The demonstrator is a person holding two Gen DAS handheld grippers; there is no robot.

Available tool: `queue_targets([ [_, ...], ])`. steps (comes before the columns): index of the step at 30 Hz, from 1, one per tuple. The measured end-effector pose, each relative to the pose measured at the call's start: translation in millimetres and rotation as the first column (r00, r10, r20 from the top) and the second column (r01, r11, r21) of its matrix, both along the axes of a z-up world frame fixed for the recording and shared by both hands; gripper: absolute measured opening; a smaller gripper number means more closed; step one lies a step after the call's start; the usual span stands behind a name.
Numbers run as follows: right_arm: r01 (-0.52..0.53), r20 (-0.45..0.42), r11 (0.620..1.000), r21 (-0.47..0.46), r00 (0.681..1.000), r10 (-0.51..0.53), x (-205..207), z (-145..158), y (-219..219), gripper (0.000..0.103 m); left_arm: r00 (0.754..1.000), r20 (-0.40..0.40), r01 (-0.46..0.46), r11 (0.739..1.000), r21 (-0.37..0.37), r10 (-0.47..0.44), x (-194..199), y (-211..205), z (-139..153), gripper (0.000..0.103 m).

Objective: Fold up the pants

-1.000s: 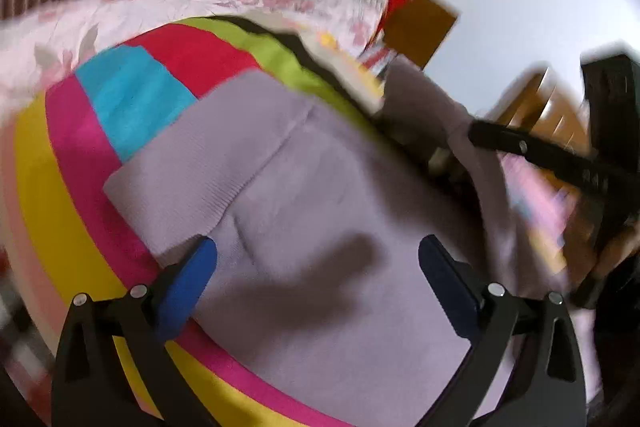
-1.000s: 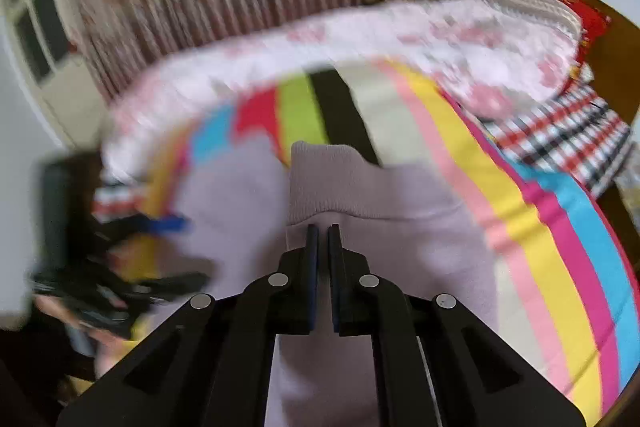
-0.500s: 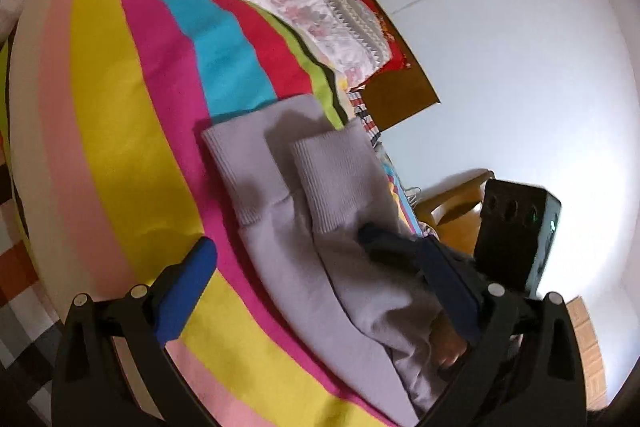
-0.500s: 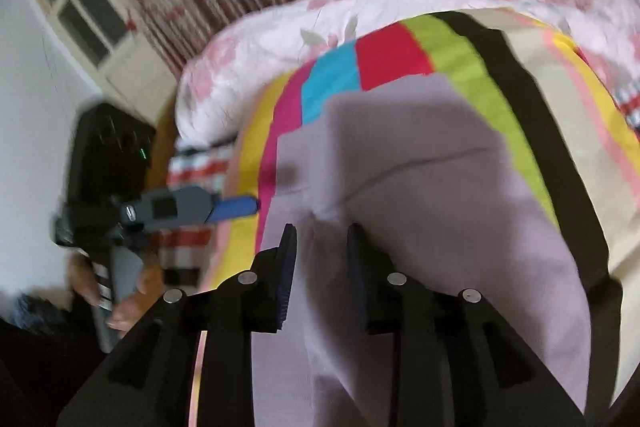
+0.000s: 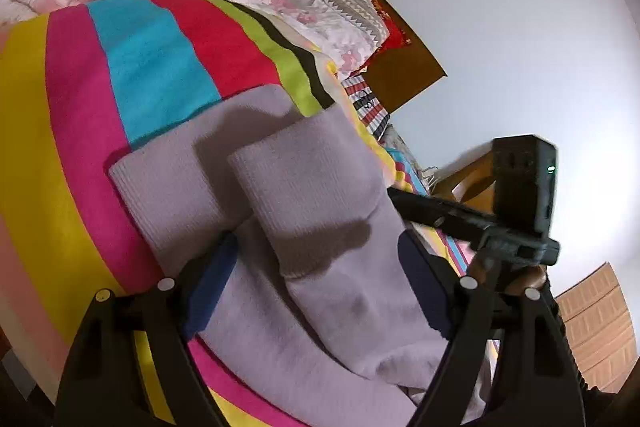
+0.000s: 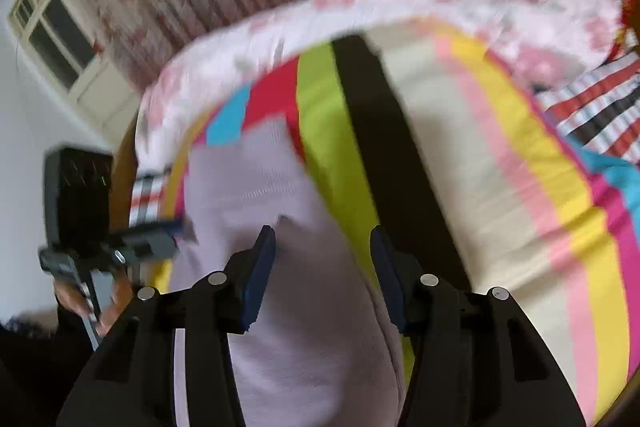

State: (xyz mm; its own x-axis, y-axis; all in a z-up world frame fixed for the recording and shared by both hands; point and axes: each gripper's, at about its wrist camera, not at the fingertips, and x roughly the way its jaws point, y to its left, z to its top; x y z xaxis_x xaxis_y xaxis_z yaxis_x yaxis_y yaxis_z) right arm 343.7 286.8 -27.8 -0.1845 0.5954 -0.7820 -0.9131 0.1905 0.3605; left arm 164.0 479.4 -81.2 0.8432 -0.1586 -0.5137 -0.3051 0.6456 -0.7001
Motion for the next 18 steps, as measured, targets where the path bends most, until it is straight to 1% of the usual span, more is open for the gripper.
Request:
queue_targets([
  [1, -0.01, -0.013, 1.0, -0.009, 1.0, 0.01, -0.6, -3.7, -0.3, 0.042, 1.0, -0.023, -0.008, 1.0, 0.014, 0.008, 1.1, 0.1, -1.2, 0.059],
  [2, -0.015, 0.002, 1.0, -0.015, 1.0, 0.015, -2.0, -3.7, -0.8, 0.034, 0.999, -0.041, -0.007, 0.999, 0.035, 0.008, 2.0, 0.2, -1.7, 0.049],
  [3, -0.019, 0.034, 1.0, -0.009, 0.999, 0.019, -5.7, -0.1, -2.6, 0.03, 0.998, -0.055, 0.001, 0.999, 0.055, 0.002, 2.4, -0.1, -1.9, 0.023],
  [4, -0.026, 0.06, 1.0, 0.009, 0.998, 0.026, -11.1, 7.1, -5.6, 0.02, 0.998, -0.061, 0.013, 0.998, 0.068, -0.009, 2.0, 0.9, -1.3, 0.015],
  [5, -0.022, 0.093, 1.0, 0.022, 0.995, 0.02, -15.6, 13.6, -8.8, 0.014, 0.999, -0.05, 0.02, 0.997, 0.072, -0.016, -0.6, 2.7, 2.3, 0.011],
  [6, -0.009, 0.144, 0.999, 0.04, 0.99, 0.003, -20.5, 24.1, -12.8, 0.011, 0.999, -0.032, 0.023, 0.997, 0.078, -0.02, -6.4, 1.5, 10.1, 0.01],
  [7, 0.006, 0.178, 0.997, 0.072, 0.984, -0.019, -24.3, 39.3, -18.2, 0.009, 1.0, 0.018, 0.024, 0.996, 0.087, -0.026, -16.4, -0.3, 29.6, 0.009],
  [8, 0.018, 0.192, 0.994, 0.112, 0.981, -0.039, -25.4, 53.8, -22.4, 0.003, 0.997, 0.062, 0.029, 0.996, 0.086, -0.034, -23.2, -2.2, 44.5, 0.006],
  [9, 0.032, 0.204, 0.985, 0.169, 0.977, -0.067, -26.4, 74.3, -29.7, 0.002, 0.99, 0.136, 0.039, 0.996, 0.083, -0.05, -34.5, -3.4, 65.3, 0.004],
  [10, 0.049, 0.22, 0.972, 0.231, 0.97, -0.101, -26.8, 97.7, -37.2, 0.002, 0.975, 0.213, 0.048, 0.994, 0.094, -0.068, -47.0, -4.1, 93.2, 0.004],
  [11, 0.057, 0.235, 0.96, 0.274, 0.964, -0.124, -28.1, 114.4, -41.5, 0.002, 0.969, 0.239, 0.04, 0.992, 0.119, -0.068, -52.9, -4.5, 108.8, 0.005],
  [12, 0.06, 0.239, 0.948, 0.313, 0.961, -0.14, -29.5, 129.3, -44.5, 0.002, 0.969, 0.239, 0.019, 0.986, 0.163, -0.058, -57.8, -2.6, 125.5, 0.005],
  [13, 0.06, 0.214, 0.935, 0.35, 0.966, -0.142, -29.9, 141.0, -43.6, 0.002, 0.975, 0.219, 0.004, 0.983, 0.184, -0.045, -57.6, 1.1, 130.2, 0.005],
  [14, 0.063, 0.195, 0.934, 0.353, 0.971, -0.139, -30.0, 142.4, -39.8, 0.002, 0.988, 0.152, -0.002, 0.979, 0.203, -0.03, -50.8, 11.1, 123.8, 0.005],
  [15, 0.069, 0.187, 0.941, 0.33, 0.973, -0.137, -31.1, 136.4, -31.9, 0.003, 0.995, 0.101, 0.005, 0.979, 0.203, -0.026, -45.1, 16.7, 112.3, 0.006],
  [16, 0.069, 0.188, 0.95, 0.305, 0.973, -0.131, -32.4, 128.8, -25.6, 0.007, 1.0, -0.002, -0.002, 0.982, 0.187, 0.002, -33.5, 29.8, 81.2, 0.008],
  [17, 0.065, 0.181, 0.965, 0.252, 0.977, -0.114, -35.2, 113.2, -18.8, 0.012, 0.997, -0.066, -0.017, 0.985, 0.17, 0.029, -29.7, 37.0, 58.1, 0.009],
  [18, 0.06, 0.173, 0.977, 0.207, 0.98, -0.097, -38.1, 99.6, -16.4, 0.012, 0.988, -0.149, -0.018, 0.989, 0.146, 0.04, -25.6, 42.0, 29.0, 0.009],
])
